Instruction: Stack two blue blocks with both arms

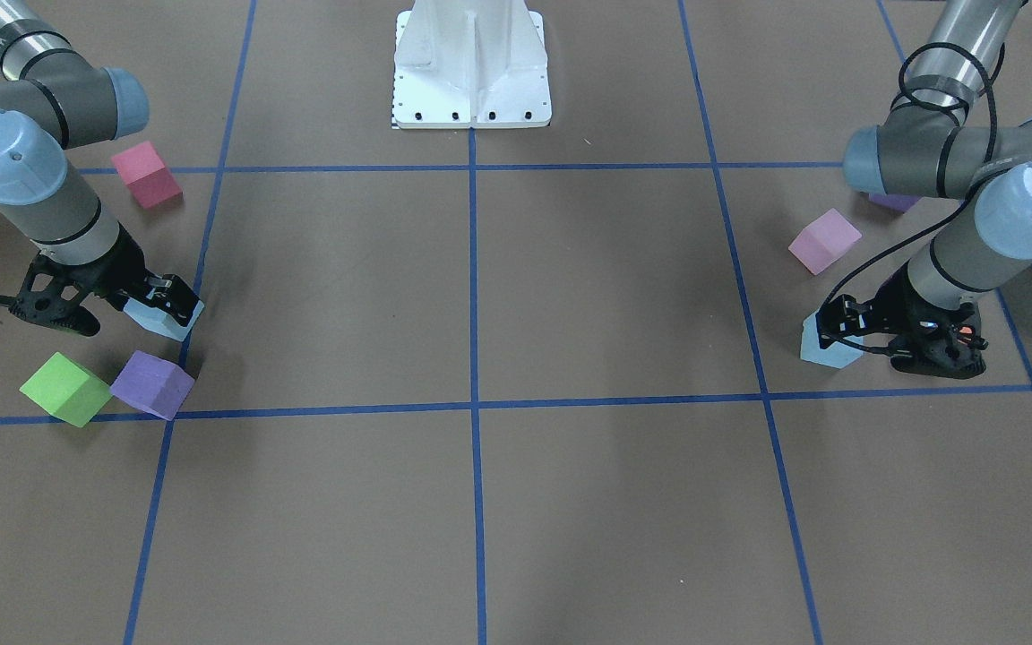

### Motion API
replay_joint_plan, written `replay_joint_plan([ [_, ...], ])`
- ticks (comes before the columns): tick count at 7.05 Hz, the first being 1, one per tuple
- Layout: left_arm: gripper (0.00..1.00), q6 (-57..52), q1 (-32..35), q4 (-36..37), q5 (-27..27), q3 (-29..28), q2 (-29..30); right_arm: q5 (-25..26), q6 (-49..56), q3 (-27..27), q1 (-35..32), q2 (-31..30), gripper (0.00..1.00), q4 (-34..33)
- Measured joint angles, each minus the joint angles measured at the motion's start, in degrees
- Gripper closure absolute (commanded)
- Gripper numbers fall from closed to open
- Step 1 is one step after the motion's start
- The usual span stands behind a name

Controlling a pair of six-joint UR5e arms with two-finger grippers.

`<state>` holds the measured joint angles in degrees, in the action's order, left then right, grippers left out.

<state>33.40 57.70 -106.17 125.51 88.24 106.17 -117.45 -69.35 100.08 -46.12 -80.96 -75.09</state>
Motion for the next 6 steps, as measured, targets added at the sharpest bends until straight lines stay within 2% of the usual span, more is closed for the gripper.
replay_joint_plan([
  [6, 0.01, -0.27, -1.16, -0.06, -0.08, -1.23, -0.12, 1.40, -0.73, 0.16, 1.30, -0.04, 0.07, 0.40],
])
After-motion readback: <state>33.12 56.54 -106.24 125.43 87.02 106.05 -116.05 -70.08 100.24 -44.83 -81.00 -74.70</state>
